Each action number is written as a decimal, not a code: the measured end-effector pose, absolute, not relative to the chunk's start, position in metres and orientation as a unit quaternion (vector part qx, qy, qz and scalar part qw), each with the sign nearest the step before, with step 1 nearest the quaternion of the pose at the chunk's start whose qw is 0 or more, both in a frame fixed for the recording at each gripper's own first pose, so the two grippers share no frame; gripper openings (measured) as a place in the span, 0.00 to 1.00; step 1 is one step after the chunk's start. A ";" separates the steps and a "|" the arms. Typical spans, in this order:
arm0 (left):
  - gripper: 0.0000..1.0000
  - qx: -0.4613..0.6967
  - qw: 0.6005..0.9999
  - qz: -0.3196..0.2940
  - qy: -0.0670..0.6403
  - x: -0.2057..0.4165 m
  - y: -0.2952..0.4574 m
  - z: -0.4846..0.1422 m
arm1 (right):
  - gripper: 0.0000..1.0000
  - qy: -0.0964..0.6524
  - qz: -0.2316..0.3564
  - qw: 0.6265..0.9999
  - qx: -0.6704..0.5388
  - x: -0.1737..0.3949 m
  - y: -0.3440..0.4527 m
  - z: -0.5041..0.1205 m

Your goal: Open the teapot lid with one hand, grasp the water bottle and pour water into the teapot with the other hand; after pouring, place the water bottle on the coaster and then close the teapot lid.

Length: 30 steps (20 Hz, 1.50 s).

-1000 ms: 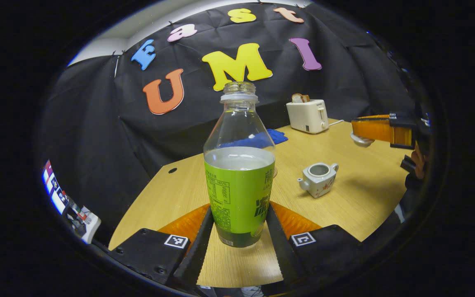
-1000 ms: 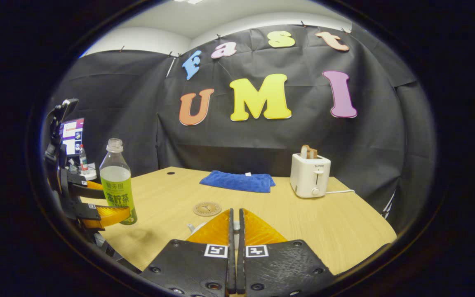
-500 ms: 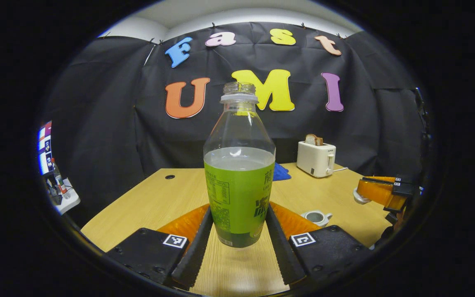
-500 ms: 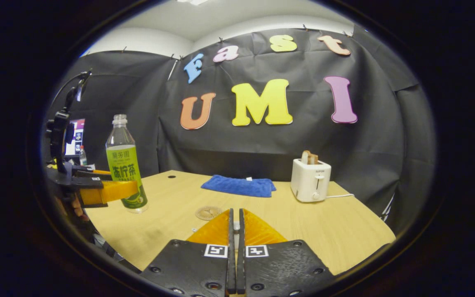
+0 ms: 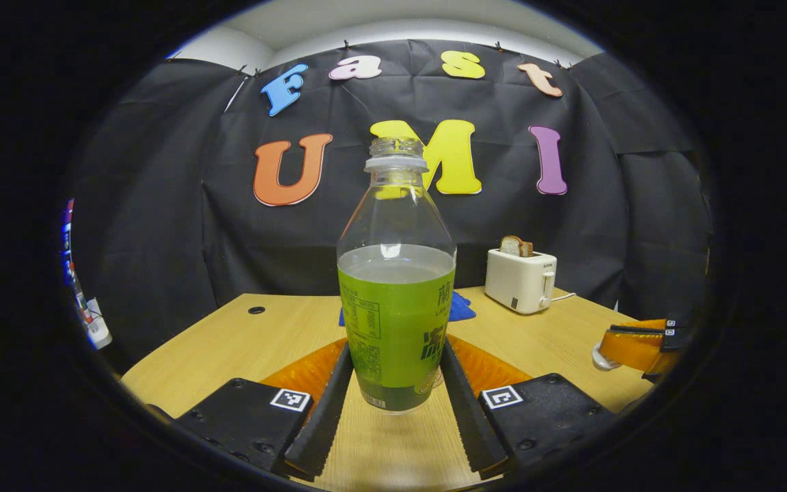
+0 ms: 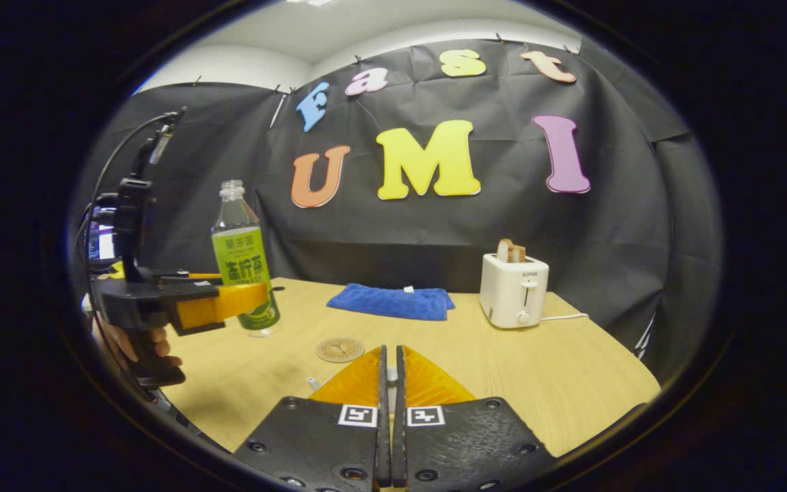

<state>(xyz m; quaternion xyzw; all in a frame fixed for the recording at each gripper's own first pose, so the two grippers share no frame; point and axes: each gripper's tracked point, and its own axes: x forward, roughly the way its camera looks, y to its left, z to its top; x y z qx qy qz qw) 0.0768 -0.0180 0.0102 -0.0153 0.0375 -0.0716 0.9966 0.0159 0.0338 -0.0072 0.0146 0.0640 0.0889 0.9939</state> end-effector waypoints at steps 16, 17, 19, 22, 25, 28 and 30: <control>0.77 -0.025 0.989 -0.111 0.089 0.186 -0.056 -0.055 | 0.01 0.102 0.100 0.990 0.007 0.040 0.048 -0.039; 0.78 -0.025 0.989 -0.113 0.091 0.189 -0.058 -0.057 | 0.01 0.104 0.101 0.989 0.006 0.041 0.049 -0.040; 0.78 -0.026 0.988 -0.119 0.098 0.193 -0.062 -0.064 | 0.01 0.110 0.105 0.988 0.006 0.044 0.052 -0.045; 0.78 -0.031 0.986 -0.122 0.109 0.195 -0.066 -0.072 | 0.01 0.114 0.108 0.988 0.006 0.046 0.054 -0.048; 0.80 -0.034 0.985 -0.124 0.114 0.195 -0.068 -0.075 | 0.01 0.113 0.108 0.988 0.007 0.047 0.053 -0.048; 0.80 -0.030 0.986 -0.121 0.115 0.197 -0.067 -0.076 | 0.01 0.111 0.107 0.988 0.008 0.048 0.052 -0.047; 0.89 -0.031 0.986 -0.118 0.116 0.195 -0.066 -0.075 | 0.01 0.109 0.105 0.988 0.007 0.047 0.051 -0.046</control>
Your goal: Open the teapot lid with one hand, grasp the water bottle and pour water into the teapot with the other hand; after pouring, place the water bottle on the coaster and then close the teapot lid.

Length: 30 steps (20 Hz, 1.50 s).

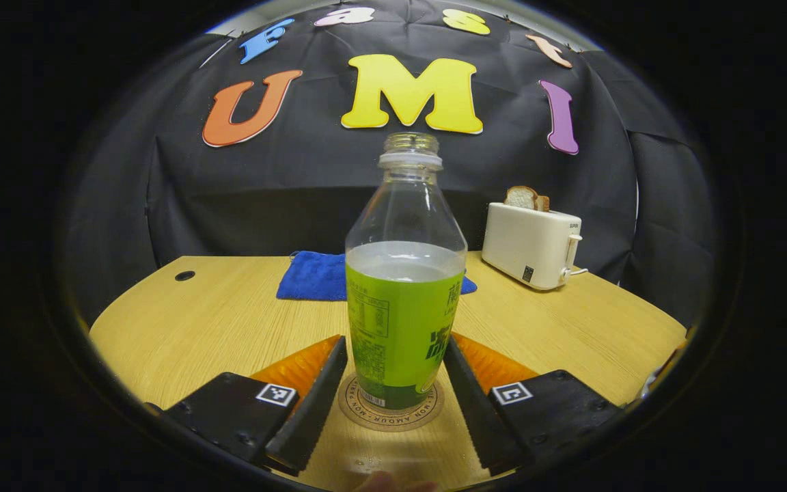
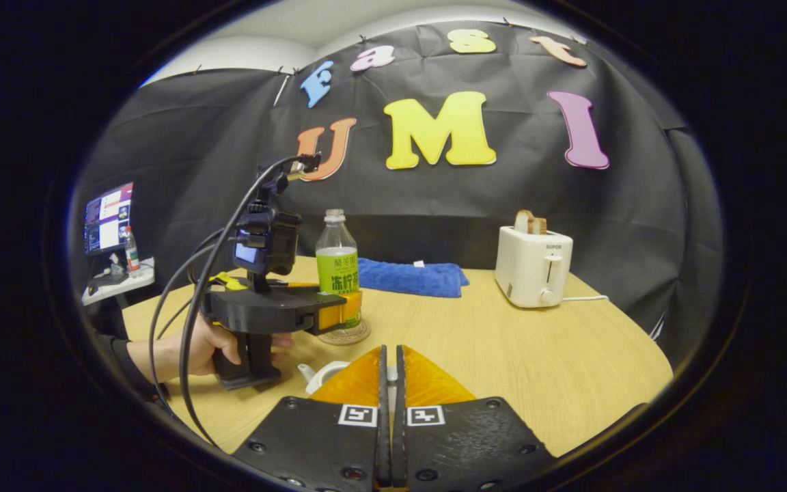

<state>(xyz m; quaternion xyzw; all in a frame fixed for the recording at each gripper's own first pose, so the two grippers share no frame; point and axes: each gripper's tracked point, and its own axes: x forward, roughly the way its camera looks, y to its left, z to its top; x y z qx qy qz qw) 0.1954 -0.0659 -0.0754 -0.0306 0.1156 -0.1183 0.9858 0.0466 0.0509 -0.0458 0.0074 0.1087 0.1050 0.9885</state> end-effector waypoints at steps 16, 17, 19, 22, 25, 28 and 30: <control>0.98 -0.042 0.995 -0.011 0.089 0.087 0.056 -0.050 | 0.01 0.070 0.149 0.986 0.014 0.054 0.101 -0.029; 0.98 -0.043 0.996 0.000 0.083 0.077 0.066 -0.047 | 0.01 0.073 0.149 0.986 0.017 0.057 0.102 -0.031; 0.98 -0.045 0.996 0.012 0.070 0.063 0.077 -0.040 | 0.01 0.076 0.148 0.986 0.019 0.061 0.104 -0.036; 0.98 -0.042 0.997 0.025 0.061 0.047 0.089 -0.037 | 0.01 0.082 0.145 0.986 0.018 0.065 0.106 -0.046; 0.98 -0.041 0.997 0.029 0.056 0.040 0.093 -0.036 | 0.01 0.084 0.145 0.986 0.019 0.066 0.106 -0.049; 0.98 -0.042 0.997 0.029 0.058 0.039 0.091 -0.037 | 0.01 0.085 0.142 0.986 0.020 0.067 0.105 -0.055; 0.98 -0.042 0.997 0.028 0.058 0.038 0.091 -0.037 | 0.00 0.085 0.142 0.986 0.025 0.066 0.104 -0.056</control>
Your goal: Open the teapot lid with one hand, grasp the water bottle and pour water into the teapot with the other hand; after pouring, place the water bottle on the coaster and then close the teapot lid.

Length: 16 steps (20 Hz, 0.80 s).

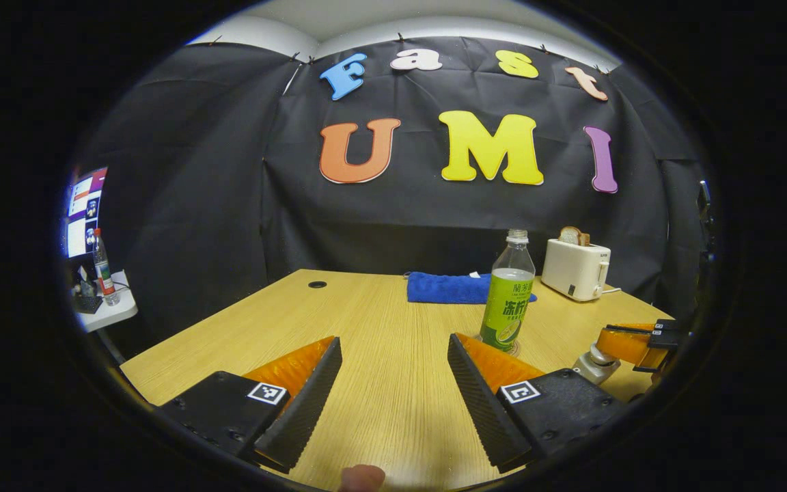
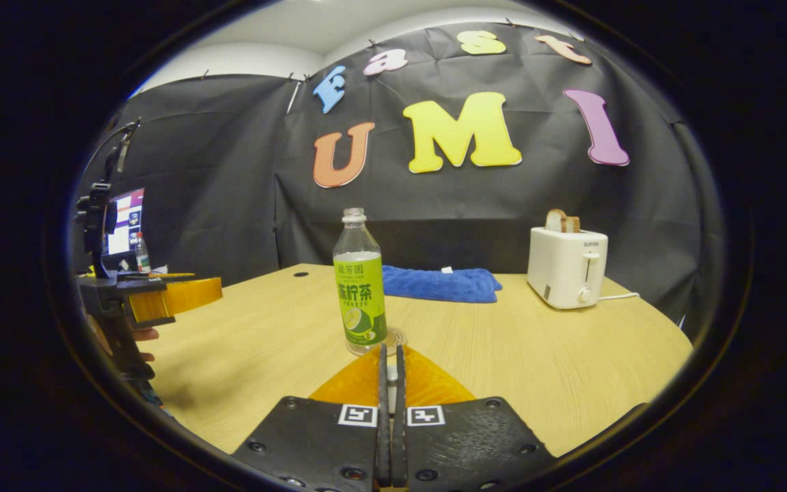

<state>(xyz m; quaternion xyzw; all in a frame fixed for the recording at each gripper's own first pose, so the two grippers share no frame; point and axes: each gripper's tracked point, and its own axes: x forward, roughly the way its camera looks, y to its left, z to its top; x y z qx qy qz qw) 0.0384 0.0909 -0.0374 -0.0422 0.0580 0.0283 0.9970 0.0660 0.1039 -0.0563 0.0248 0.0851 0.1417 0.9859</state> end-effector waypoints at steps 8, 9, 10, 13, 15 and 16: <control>0.98 -0.042 0.997 0.028 0.053 0.038 0.089 -0.032 | 0.01 0.087 0.140 0.986 0.024 0.064 0.103 -0.061; 0.98 -0.042 0.997 0.027 0.051 0.038 0.088 -0.031 | 0.01 0.089 0.140 0.986 0.025 0.063 0.103 -0.063; 0.98 -0.041 0.998 0.027 0.050 0.037 0.087 -0.030 | 0.01 0.092 0.139 0.986 0.024 0.063 0.103 -0.065; 0.98 -0.037 0.998 0.025 0.046 0.037 0.086 -0.027 | 0.01 0.092 0.135 0.986 0.025 0.064 0.102 -0.065; 0.98 -0.035 0.998 0.026 0.045 0.035 0.086 -0.026 | 0.01 0.093 0.133 0.987 0.019 0.064 0.103 -0.066; 0.98 -0.034 0.998 0.026 0.045 0.034 0.086 -0.026 | 0.07 0.092 0.130 0.987 0.017 0.063 0.101 -0.064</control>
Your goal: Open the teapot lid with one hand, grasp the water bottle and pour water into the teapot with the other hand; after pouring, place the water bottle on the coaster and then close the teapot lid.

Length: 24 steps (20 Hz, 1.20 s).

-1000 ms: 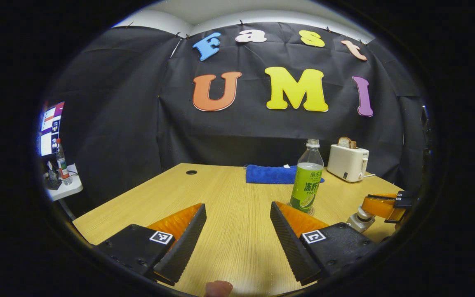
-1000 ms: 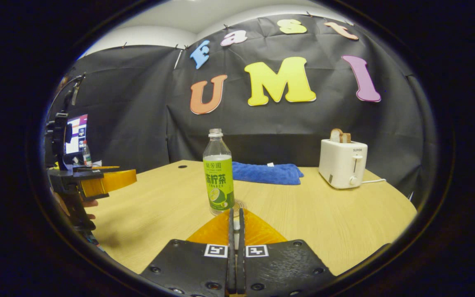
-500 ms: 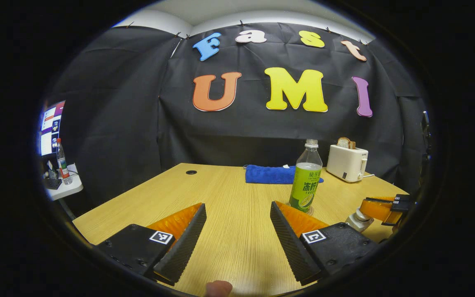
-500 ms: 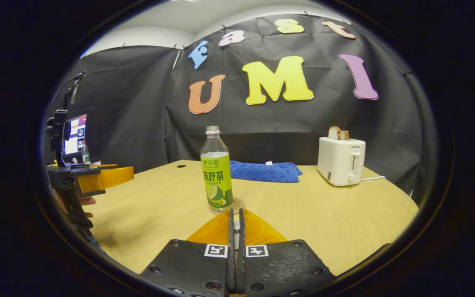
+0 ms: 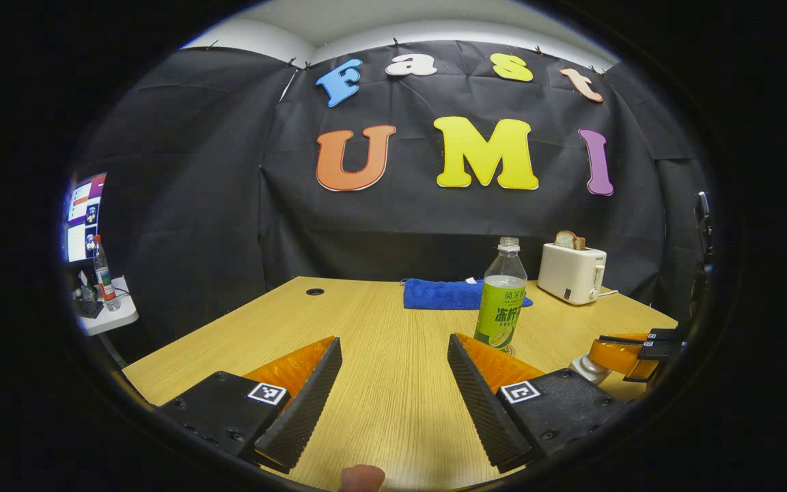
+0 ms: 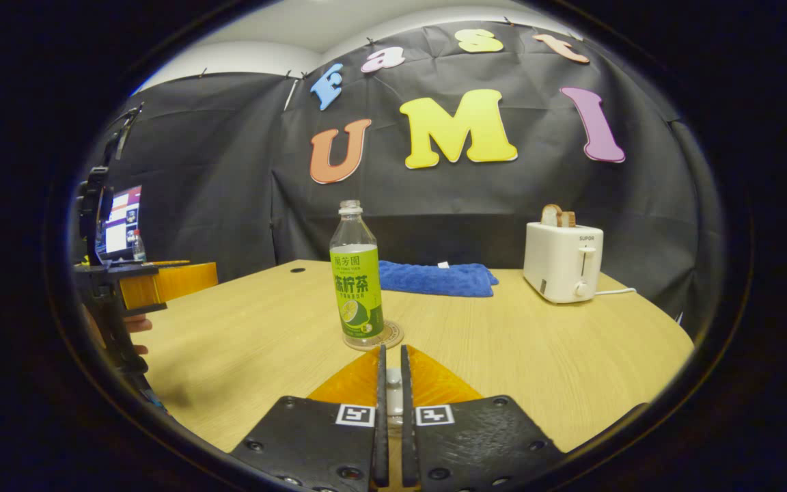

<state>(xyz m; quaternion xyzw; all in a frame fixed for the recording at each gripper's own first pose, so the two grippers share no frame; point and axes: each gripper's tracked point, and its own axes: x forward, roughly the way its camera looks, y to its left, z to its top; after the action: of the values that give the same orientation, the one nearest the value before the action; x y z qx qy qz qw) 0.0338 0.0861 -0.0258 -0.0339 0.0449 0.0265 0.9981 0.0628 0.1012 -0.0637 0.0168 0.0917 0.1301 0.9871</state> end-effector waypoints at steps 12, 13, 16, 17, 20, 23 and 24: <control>0.98 -0.008 1.000 0.004 0.017 0.021 0.046 0.000 | 0.98 0.000 0.041 0.999 0.023 0.045 0.033 0.003; 0.98 -0.004 1.000 0.001 0.010 0.020 0.042 0.004 | 0.98 -0.008 0.033 0.999 0.026 0.040 0.024 0.008; 0.98 0.000 1.000 -0.010 -0.009 0.011 0.017 0.019 | 0.98 -0.021 0.011 0.999 0.027 0.023 0.004 0.018; 0.97 -0.002 1.000 -0.015 -0.013 0.008 0.009 0.022 | 0.97 -0.025 0.011 0.999 0.025 0.016 0.002 0.023; 0.97 -0.002 1.000 -0.023 -0.016 -0.001 -0.008 0.028 | 0.93 -0.037 0.019 0.999 0.010 -0.006 0.002 0.034; 0.97 -0.004 1.000 -0.015 -0.022 -0.013 -0.014 0.034 | 0.96 -0.044 0.021 0.999 0.012 -0.022 0.002 0.038; 0.97 -0.007 1.000 -0.013 -0.023 -0.017 -0.016 0.036 | 0.96 -0.046 0.020 0.999 0.015 -0.027 0.002 0.037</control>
<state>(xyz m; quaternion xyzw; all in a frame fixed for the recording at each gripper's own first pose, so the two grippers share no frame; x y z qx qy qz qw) -0.0172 -0.0156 0.0356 -0.0066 -0.0228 -0.0132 0.9996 -0.0274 0.0016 0.0369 0.0147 -0.0463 0.0198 0.9986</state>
